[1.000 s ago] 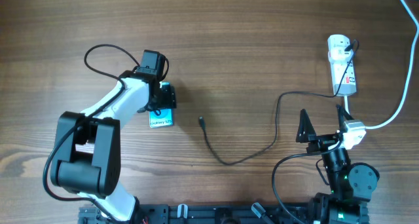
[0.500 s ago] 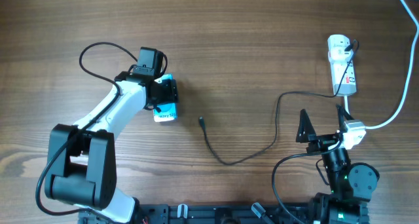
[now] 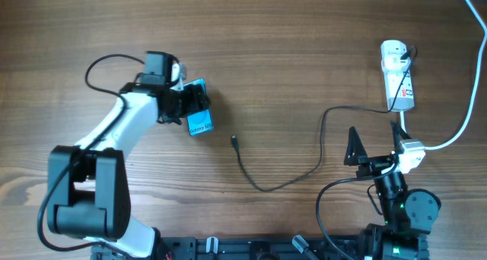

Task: Plug charger to phone and switch on socket
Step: 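Lift the phone with the left gripper and tilt it upright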

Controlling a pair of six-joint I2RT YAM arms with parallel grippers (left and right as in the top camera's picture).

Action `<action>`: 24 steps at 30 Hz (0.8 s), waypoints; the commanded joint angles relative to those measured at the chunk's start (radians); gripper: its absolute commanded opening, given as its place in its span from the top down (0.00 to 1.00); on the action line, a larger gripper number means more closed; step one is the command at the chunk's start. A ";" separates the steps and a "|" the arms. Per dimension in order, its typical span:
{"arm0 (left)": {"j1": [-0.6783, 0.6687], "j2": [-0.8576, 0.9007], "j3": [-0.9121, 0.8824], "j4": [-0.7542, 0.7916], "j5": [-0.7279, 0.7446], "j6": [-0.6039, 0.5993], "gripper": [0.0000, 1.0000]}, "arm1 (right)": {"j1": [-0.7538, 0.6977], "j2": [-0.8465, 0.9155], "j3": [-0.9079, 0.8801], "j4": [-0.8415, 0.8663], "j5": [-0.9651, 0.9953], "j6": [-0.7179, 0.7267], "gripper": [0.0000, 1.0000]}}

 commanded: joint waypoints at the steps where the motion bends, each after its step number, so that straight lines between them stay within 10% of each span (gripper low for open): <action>1: 0.095 -0.031 0.003 0.020 0.283 -0.008 0.25 | 0.003 -0.008 -0.001 0.005 -0.009 0.007 0.00; 8: 0.214 -0.031 0.003 0.033 0.520 0.045 0.25 | 0.003 -0.008 -0.001 0.005 -0.009 0.007 0.00; 24: 0.227 -0.031 0.001 0.024 0.523 0.154 0.24 | 0.003 -0.008 -0.001 0.005 -0.002 0.002 0.00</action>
